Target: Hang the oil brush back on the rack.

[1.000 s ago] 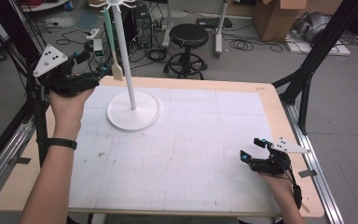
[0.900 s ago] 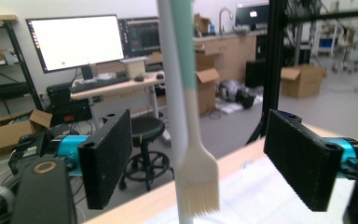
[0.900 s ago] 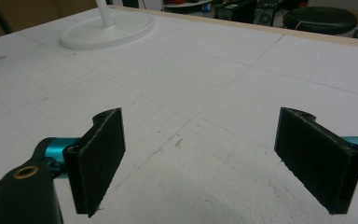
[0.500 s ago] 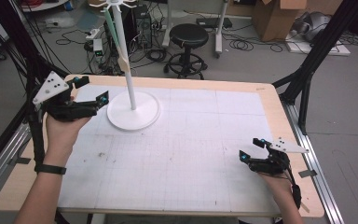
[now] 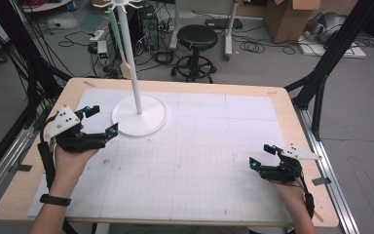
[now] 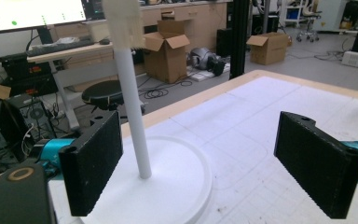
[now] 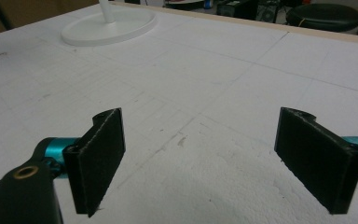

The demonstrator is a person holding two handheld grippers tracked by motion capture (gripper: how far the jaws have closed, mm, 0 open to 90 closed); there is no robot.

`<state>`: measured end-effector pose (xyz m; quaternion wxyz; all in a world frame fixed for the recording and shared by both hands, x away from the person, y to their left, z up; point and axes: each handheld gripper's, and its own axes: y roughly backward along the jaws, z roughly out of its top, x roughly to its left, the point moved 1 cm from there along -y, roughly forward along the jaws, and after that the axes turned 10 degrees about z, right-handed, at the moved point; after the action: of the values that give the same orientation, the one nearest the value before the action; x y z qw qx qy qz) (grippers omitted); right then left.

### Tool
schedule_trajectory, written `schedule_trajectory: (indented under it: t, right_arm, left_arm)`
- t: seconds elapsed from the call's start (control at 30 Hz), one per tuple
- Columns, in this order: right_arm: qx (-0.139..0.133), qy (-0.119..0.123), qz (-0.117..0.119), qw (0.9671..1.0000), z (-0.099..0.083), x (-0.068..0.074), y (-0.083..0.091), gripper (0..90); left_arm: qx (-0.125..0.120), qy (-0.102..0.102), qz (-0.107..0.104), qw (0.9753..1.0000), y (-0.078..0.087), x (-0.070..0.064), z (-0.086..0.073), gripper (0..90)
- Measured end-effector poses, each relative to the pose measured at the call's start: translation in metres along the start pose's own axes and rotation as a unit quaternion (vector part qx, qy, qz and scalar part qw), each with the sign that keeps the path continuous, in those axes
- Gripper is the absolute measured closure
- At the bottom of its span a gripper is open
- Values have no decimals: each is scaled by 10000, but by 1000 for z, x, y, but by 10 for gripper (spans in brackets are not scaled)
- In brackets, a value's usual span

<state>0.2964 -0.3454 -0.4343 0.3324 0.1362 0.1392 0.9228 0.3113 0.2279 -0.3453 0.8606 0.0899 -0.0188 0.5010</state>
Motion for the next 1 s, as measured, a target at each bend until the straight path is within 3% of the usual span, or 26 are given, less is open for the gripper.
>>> schedule_trajectory:
  t: [0.07,0.27,0.3,0.53,0.77,0.87,1.0]
  right_arm:
    - [13,-16,11,10000,0,0,0,154]
    - [51,-36,49,10000,-1,0,-1,154]
    - [56,-23,54,10000,-1,-1,-1,153]
    - [66,-64,20,10000,-3,-3,1,148]
    - [90,-92,13,9999,-6,-5,1,146]
    - [110,-134,23,9998,-7,-5,0,145]
    - [135,-86,11,9999,-8,-5,-2,143]
  left_arm:
    - [56,-82,-46,9999,-1,-5,-7,159]
    - [173,18,-304,9994,-1,-16,-27,148]
    - [278,-5,-319,9991,-1,-18,-30,148]
    - [380,60,-498,9980,0,-27,-52,139]
    - [392,-30,-615,9973,4,-38,-72,139]
    - [461,-150,-608,9970,3,-38,-74,139]
    - [379,-188,-575,9974,3,-38,-75,139]
